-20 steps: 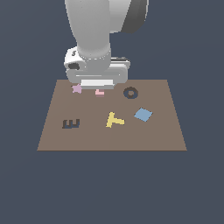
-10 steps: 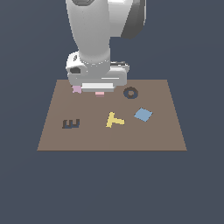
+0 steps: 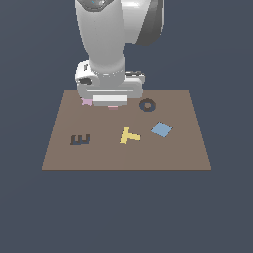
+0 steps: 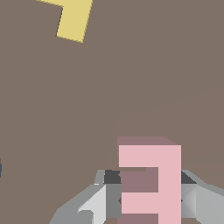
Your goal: Insert a designated object into the corresponding slot on a board.
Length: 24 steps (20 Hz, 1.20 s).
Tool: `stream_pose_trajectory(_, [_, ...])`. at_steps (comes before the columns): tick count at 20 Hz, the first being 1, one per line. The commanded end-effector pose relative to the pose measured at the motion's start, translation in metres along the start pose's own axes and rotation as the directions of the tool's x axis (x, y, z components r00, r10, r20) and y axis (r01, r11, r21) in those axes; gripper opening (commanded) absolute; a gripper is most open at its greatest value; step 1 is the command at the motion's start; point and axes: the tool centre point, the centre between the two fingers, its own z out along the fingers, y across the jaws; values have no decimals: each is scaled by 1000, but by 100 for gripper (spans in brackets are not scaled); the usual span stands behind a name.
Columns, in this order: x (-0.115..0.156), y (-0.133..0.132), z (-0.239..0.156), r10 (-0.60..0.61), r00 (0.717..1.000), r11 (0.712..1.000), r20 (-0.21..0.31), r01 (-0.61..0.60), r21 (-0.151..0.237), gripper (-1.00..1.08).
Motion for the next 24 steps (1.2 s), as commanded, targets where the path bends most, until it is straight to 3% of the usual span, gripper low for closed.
stream_pose_trajectory(1, [0,0,0,-1,1000,1000,0,1,0,-100])
stream_pose_trajectory(13, [1,5,0,-40,999,999,0,40,0,-100])
stream_pose_trajectory(24, [6,27,-2,-226,974,974,0,226,0,-100])
